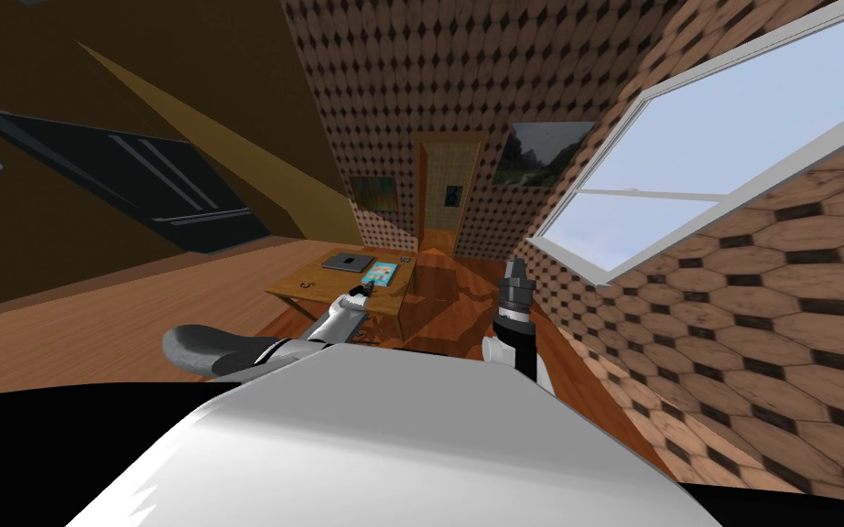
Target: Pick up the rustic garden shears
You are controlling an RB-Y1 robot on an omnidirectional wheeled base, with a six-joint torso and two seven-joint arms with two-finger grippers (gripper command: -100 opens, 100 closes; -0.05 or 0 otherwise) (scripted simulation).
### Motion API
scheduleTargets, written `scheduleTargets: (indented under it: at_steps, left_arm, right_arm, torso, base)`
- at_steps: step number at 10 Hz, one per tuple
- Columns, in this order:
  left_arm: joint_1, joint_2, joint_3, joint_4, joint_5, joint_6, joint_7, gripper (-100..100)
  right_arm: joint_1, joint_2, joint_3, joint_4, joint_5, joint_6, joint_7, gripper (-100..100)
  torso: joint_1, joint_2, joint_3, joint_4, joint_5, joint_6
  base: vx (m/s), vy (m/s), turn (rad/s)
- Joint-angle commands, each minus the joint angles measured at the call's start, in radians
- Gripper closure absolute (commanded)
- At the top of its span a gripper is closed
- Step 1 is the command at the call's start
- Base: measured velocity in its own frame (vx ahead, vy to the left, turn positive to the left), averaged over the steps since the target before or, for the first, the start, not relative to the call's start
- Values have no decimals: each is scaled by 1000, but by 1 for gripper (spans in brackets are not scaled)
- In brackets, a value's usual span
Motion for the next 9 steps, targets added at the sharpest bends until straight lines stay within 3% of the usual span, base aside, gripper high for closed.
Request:
scheduleTargets:
  at_steps: [1,3,4,6,9]
  left_arm:
    - [-24,18,-13,50,14,24,-13,-100]
    - [-47,29,-21,126,19,43,-24,-100]
    - [-47,29,-21,126,19,43,-24,-100]
    - [-68,39,-30,178,24,59,-34,-100]
    - [-120,65,-58,297,39,101,-60,-100]
  right_arm:
    - [0,0,0,0,0,0,0,0]
    - [0,0,0,0,0,0,0,0]
    - [0,0,0,0,0,0,0,0]
    - [0,0,0,0,0,0,0,0]
    - [0,0,0,0,0,0,0,0]
  torso:
    - [0,0,0,0,0,0]
    - [1,0,0,0,0,0]
    - [1,0,0,0,0,0]
    - [1,0,0,0,0,0]
    - [1,-1,0,0,0,0]
  base:
    - [31,-9,-39]
    - [31,-5,-26]
    - [31,-6,-17]
    - [31,-2,-33]
    - [48,1,-50]
